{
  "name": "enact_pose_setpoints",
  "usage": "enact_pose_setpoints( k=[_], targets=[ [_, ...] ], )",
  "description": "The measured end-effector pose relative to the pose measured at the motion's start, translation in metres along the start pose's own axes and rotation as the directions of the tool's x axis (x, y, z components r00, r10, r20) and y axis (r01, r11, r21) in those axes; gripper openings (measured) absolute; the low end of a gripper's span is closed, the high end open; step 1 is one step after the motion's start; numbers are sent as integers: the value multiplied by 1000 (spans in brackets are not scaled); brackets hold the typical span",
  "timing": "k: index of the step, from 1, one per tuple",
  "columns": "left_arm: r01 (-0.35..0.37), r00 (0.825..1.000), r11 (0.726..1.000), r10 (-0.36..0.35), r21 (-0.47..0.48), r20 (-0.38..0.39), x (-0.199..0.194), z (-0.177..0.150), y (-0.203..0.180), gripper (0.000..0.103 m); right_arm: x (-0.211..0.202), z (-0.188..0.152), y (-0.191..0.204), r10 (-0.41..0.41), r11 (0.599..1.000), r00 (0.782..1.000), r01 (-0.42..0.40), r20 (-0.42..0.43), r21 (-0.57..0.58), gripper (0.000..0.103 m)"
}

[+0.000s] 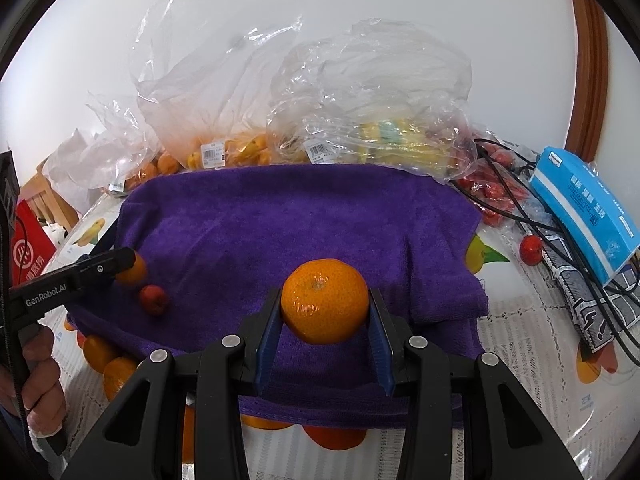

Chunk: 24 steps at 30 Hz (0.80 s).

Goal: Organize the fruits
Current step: 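Lower and open left tool to release its mandarin while right tool holds its mandarin, then lower and open right tool to drop its mandarin on the towel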

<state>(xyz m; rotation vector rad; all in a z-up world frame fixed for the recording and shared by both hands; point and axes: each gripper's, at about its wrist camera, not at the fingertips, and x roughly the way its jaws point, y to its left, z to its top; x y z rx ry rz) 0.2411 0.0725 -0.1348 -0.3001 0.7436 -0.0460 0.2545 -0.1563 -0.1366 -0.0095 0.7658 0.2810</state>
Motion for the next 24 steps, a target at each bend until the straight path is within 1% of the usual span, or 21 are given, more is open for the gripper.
enact_pose_setpoints(
  k=[4, 6, 12, 24],
  targets=[
    [6, 1000, 1000, -6, 1, 4, -1, 0, 0, 35, 2, -1, 1, -5, 1000, 1000, 5, -9, -6, 41],
    [11, 1000, 1000, -11, 1, 3, -2, 1, 0, 39, 3, -1, 2, -9, 1000, 1000, 9, -13, -10, 41],
    [8, 1000, 1000, -8, 8, 4, -3, 0, 0, 42, 3, -2, 2, -11, 1000, 1000, 11, -15, -19, 41],
    [8, 1000, 1000, -9, 16, 11, -3, -2, -3, 44, 0, -1, 1, -18, 1000, 1000, 18, -9, -24, 41]
  ],
)
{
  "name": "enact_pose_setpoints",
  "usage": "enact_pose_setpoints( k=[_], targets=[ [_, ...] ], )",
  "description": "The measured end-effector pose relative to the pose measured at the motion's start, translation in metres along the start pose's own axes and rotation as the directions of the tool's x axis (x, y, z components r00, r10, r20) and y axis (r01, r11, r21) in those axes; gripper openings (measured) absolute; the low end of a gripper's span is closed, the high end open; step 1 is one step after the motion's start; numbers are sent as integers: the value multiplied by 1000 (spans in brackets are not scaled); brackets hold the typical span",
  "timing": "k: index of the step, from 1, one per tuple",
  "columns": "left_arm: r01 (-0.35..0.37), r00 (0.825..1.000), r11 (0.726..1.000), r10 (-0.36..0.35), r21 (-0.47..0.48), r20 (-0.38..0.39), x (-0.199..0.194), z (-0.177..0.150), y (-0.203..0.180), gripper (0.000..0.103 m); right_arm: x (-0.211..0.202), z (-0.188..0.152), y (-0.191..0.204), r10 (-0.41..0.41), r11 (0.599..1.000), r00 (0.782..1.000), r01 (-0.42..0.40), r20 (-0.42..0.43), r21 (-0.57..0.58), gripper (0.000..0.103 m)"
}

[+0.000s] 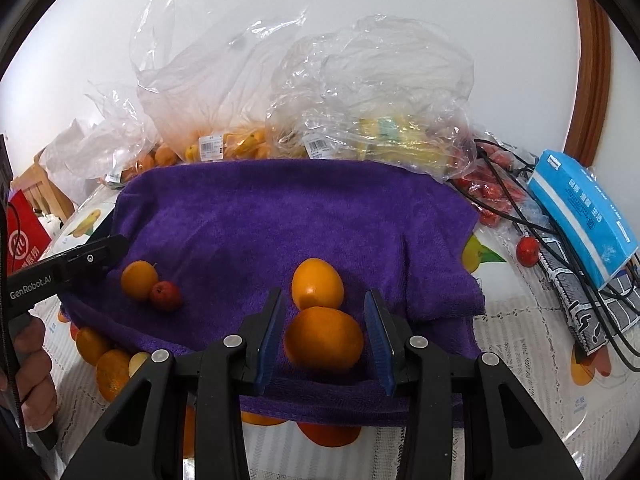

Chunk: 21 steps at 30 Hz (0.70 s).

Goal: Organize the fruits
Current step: 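Lower and open right tool to drop its mandarin on the towel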

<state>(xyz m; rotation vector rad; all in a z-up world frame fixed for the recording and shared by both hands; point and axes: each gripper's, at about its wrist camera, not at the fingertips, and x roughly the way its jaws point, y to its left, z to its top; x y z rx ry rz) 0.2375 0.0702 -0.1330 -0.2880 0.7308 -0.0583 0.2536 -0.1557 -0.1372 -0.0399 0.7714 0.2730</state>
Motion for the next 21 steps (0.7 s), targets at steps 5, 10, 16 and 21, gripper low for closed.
enact_pose_setpoints(
  k=[5, 10, 16, 21],
  targets=[
    [2, 1000, 1000, -2, 2, 8, -3, 0, 0, 44, -7, 1, -2, -5, 1000, 1000, 5, 25, 11, 41],
    [6, 1000, 1000, -6, 16, 23, -7, -1, -4, 45, -17, 2, 2, -27, 1000, 998, 27, 53, 1, 41],
    [8, 997, 998, -12, 56, 78, -17, -4, -14, 49, -29, 0, 11, -30, 999, 995, 32, 91, -18, 45],
    [-23, 994, 994, 12, 104, 111, -25, -10, -24, 51, -41, -4, 13, -11, 1000, 994, 9, 107, 13, 45]
  ],
)
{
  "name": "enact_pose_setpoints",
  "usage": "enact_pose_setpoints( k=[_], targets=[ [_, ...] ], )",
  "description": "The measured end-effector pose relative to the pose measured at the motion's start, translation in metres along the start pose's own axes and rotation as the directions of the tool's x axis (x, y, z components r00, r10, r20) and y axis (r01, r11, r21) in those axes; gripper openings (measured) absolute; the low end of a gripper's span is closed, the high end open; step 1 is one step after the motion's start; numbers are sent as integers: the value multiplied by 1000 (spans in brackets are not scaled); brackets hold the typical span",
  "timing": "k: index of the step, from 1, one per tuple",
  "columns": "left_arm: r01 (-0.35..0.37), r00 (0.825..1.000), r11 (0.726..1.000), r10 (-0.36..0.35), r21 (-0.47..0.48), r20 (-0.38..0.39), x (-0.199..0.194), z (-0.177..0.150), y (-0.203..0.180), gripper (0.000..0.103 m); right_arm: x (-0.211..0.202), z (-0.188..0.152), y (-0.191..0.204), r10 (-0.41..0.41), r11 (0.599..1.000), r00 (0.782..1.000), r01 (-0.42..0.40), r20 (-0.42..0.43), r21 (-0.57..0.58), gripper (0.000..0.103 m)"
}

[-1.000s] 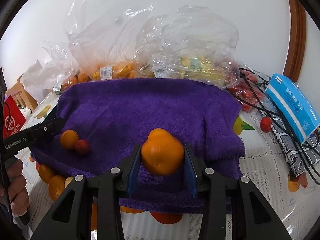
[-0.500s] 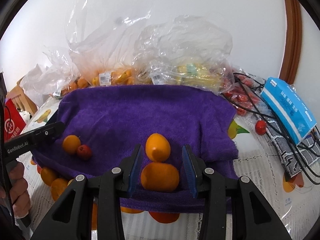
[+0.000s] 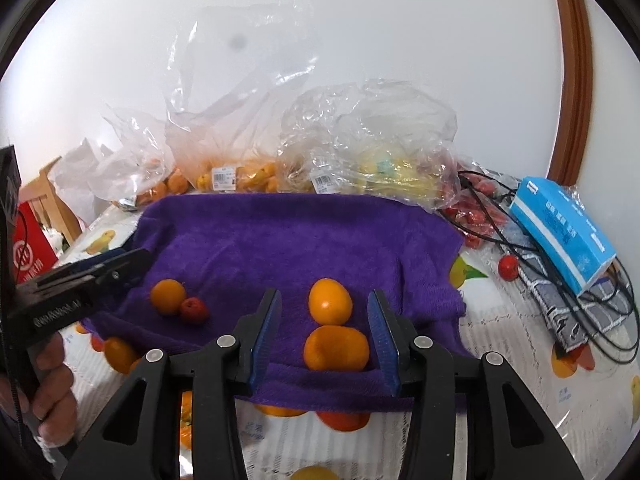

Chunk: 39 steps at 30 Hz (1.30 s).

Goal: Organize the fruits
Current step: 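Lower and open right tool to drop its mandarin on the towel, then withdraw both tools and move right tool to a yellow-green round fruit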

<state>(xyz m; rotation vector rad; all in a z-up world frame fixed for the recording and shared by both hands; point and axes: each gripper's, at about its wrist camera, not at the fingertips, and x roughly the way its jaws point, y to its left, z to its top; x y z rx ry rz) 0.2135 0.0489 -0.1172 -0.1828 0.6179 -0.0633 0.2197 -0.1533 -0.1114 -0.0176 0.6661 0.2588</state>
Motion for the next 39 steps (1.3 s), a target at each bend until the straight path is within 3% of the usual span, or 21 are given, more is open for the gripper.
enact_pose_setpoints(
  k=[17, 36, 39],
  targets=[
    [-6, 1000, 996, 7, -89, 15, -43, -27, 26, 51, -38, -43, 6, 16, 997, 997, -10, -71, 75, 49],
    [-39, 999, 993, 39, -115, 2, -73, -56, 40, 51, -34, -83, 16, -7, 997, 983, 21, -185, 71, 49],
    [-39, 999, 992, 39, -119, 0, -73, -56, 41, 51, -34, -83, 17, -11, 997, 983, 24, -183, 69, 41]
  ],
)
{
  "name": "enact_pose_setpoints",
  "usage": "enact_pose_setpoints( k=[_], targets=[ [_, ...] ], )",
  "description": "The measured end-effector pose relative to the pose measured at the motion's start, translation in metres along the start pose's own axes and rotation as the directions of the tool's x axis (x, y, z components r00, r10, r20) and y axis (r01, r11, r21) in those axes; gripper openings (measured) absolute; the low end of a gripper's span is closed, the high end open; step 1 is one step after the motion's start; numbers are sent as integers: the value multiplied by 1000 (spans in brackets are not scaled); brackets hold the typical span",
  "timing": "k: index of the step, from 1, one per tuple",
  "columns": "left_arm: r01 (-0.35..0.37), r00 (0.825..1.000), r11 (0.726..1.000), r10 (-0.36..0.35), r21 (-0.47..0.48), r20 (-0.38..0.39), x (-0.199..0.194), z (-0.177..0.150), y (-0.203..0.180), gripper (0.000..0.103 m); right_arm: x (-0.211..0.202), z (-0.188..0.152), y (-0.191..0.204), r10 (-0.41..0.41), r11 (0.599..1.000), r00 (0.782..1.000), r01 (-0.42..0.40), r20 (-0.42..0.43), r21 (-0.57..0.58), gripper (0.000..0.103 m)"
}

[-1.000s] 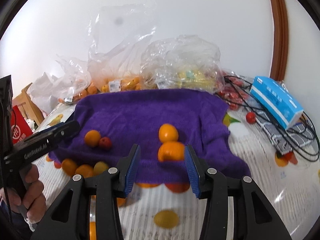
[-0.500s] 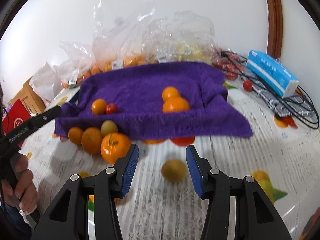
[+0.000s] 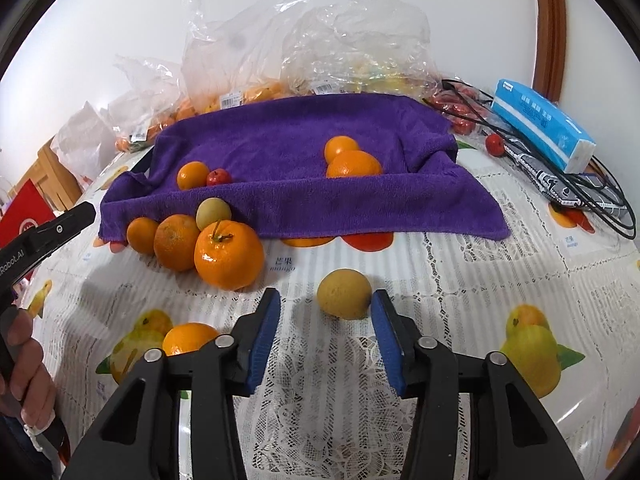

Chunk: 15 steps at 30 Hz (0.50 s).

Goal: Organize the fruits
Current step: 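Withdraw both tools and move right tool to a yellow-green round fruit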

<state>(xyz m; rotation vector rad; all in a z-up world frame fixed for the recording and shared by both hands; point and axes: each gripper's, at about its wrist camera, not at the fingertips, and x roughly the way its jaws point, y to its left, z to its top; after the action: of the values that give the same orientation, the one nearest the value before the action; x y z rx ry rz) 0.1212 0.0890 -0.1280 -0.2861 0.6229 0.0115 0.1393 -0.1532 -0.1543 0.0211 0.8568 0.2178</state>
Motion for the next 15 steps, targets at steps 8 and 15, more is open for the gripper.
enact_pose_setpoints(
  k=[8, 15],
  targets=[
    [0, 1000, 1000, 0, 3, -10, 2, -1, -1, 51, 2, 0, -1, 17, 1000, 1000, -17, -4, 12, 22],
    [-3, 1000, 1000, 3, -3, -17, 4, -1, 0, 51, 3, 0, -3, 33, 999, 999, -33, -5, 24, 15]
  ],
)
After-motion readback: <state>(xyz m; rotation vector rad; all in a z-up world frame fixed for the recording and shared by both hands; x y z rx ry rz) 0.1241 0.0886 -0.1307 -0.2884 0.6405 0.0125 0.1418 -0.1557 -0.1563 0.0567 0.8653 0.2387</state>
